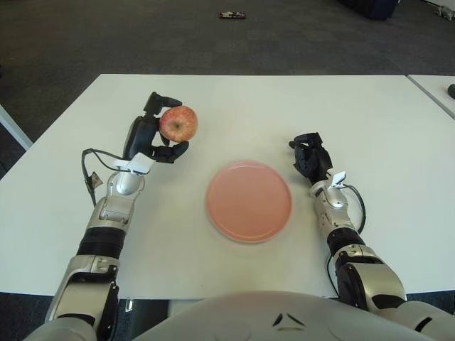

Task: Put the apple into the plate.

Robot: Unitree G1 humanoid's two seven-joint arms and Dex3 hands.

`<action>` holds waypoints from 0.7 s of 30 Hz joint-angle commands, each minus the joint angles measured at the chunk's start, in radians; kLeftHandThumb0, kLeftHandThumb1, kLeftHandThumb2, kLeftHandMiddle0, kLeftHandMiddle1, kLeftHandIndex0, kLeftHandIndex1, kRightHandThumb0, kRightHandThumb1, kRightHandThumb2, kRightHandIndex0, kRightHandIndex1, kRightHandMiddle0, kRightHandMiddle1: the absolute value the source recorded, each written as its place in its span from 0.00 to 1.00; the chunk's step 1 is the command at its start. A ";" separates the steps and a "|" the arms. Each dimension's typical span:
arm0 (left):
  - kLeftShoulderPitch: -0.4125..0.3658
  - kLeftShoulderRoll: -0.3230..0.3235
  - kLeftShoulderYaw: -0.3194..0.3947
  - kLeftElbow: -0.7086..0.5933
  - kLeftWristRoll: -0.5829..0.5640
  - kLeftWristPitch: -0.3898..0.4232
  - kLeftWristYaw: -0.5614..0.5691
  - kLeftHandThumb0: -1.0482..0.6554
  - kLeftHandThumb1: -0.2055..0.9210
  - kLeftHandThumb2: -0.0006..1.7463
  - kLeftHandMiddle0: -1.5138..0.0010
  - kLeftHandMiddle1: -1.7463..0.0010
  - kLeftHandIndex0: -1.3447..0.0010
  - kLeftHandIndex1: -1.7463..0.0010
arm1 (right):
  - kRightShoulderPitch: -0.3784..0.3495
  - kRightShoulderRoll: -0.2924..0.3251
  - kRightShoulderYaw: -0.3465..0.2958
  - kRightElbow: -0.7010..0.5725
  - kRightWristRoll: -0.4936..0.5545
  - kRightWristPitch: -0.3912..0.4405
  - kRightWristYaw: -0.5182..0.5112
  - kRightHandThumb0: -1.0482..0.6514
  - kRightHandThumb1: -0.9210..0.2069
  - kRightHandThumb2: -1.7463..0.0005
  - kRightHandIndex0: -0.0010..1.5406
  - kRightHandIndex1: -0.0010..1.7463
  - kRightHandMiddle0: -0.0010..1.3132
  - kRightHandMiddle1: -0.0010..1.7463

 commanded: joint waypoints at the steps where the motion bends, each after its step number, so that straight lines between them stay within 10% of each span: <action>1: 0.013 -0.002 -0.013 -0.088 0.000 0.023 -0.046 0.34 0.44 0.77 0.22 0.00 0.53 0.00 | 0.043 0.006 -0.001 0.034 -0.001 0.004 0.007 0.33 0.31 0.27 0.17 0.16 0.01 0.55; 21: 0.016 -0.011 -0.081 -0.140 -0.005 0.006 -0.212 0.33 0.42 0.79 0.22 0.00 0.52 0.00 | 0.030 -0.009 0.028 0.100 -0.046 -0.096 0.018 0.21 0.00 0.51 0.00 0.00 0.00 0.18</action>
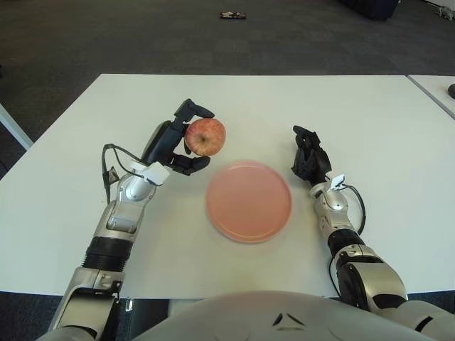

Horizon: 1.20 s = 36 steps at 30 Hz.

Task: Put the apple into the plate.

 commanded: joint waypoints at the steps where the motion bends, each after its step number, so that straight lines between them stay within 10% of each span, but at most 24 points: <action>1: -0.023 -0.002 -0.010 0.008 -0.008 -0.022 -0.018 0.33 0.42 0.79 0.22 0.00 0.52 0.00 | 0.035 0.002 0.006 0.050 -0.016 0.003 -0.009 0.21 0.00 0.51 0.00 0.00 0.00 0.18; 36: -0.050 0.021 -0.124 0.135 0.154 -0.020 -0.065 0.33 0.42 0.78 0.23 0.00 0.52 0.00 | 0.045 0.012 0.035 0.042 -0.036 -0.008 -0.054 0.19 0.00 0.48 0.00 0.00 0.00 0.16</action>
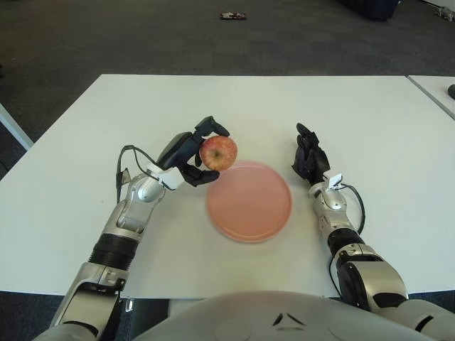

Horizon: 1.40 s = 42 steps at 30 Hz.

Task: Put the apple into the plate.

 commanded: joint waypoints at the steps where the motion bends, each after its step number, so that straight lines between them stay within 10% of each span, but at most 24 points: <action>1: -0.023 0.013 -0.022 0.020 0.034 -0.030 0.006 0.33 0.42 0.78 0.23 0.00 0.52 0.00 | 0.049 0.011 0.010 0.030 -0.020 0.011 -0.008 0.19 0.00 0.48 0.00 0.00 0.00 0.16; 42: -0.057 -0.025 -0.231 0.064 0.252 -0.038 0.030 0.34 0.46 0.75 0.25 0.00 0.55 0.00 | 0.061 0.024 0.014 -0.040 -0.015 0.100 -0.004 0.24 0.00 0.48 0.03 0.01 0.00 0.17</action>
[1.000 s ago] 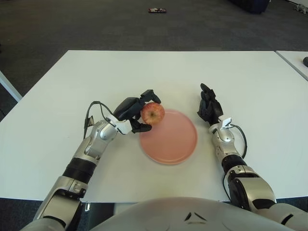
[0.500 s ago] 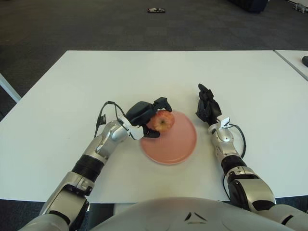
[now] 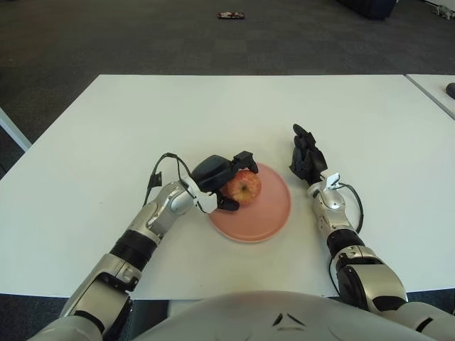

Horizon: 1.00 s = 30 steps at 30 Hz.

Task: Put the apple into the plate.

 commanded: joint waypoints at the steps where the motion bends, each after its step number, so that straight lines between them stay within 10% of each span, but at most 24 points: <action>1: -0.012 0.006 -0.006 -0.014 0.007 0.012 -0.009 0.34 0.46 0.75 0.25 0.00 0.55 0.00 | 0.043 0.013 0.000 0.029 0.000 0.027 -0.006 0.24 0.00 0.48 0.03 0.01 0.00 0.17; 19: -0.015 0.000 -0.017 0.026 0.034 -0.013 0.052 0.34 0.47 0.74 0.27 0.00 0.55 0.00 | 0.045 0.016 0.003 0.015 -0.002 0.047 -0.012 0.25 0.00 0.48 0.05 0.01 0.00 0.19; 21: -0.014 0.003 -0.016 0.037 0.055 -0.029 0.092 0.34 0.52 0.70 0.36 0.00 0.59 0.00 | 0.047 0.016 0.002 0.015 -0.001 0.049 -0.012 0.25 0.00 0.49 0.04 0.01 0.00 0.18; 24: -0.017 0.013 -0.019 0.048 0.084 -0.041 0.127 0.15 0.84 0.40 0.77 0.00 0.85 0.00 | 0.048 0.013 0.001 0.018 -0.002 0.049 -0.012 0.25 0.00 0.49 0.04 0.00 0.00 0.18; 27: -0.027 0.030 -0.029 0.058 0.128 -0.058 0.159 0.05 0.95 0.34 0.92 0.63 0.95 0.50 | 0.048 0.012 0.002 0.018 -0.007 0.049 -0.017 0.25 0.00 0.49 0.04 0.00 0.00 0.17; 30: -0.040 0.047 -0.038 0.073 0.150 -0.077 0.175 0.02 0.98 0.31 0.97 0.88 0.98 0.83 | 0.046 0.010 0.004 0.022 -0.011 0.045 -0.021 0.25 0.00 0.50 0.04 0.00 0.00 0.16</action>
